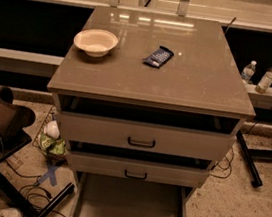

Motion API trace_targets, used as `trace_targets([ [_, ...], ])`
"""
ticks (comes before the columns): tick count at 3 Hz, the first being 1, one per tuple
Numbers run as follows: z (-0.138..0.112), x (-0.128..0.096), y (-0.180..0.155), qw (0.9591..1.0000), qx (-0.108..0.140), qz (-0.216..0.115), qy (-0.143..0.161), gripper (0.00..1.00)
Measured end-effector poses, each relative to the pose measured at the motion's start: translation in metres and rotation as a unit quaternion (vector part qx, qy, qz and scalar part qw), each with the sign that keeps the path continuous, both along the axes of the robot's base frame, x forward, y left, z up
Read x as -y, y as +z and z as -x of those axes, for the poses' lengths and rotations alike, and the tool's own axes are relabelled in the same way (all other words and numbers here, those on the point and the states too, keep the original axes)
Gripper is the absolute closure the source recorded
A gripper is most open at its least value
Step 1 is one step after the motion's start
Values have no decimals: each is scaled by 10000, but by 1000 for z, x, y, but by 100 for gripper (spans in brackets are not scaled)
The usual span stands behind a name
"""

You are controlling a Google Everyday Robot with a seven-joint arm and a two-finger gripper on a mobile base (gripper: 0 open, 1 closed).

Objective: Close bottom drawer

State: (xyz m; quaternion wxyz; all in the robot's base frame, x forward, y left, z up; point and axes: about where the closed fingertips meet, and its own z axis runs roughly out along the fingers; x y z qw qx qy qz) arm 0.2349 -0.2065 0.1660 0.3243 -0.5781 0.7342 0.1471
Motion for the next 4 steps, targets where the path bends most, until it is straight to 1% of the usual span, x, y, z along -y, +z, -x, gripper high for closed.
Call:
trace_targets([
  [1,-10,-17,-18,10000,-39,-53,37,100],
  [2,-32,-31,-28,9998,-26,-190,8,100],
  [3,-72,-49,-27,9995,78,-291,70,100],
  [4,-78,-52,-26,9995,94,-296,89,100],
])
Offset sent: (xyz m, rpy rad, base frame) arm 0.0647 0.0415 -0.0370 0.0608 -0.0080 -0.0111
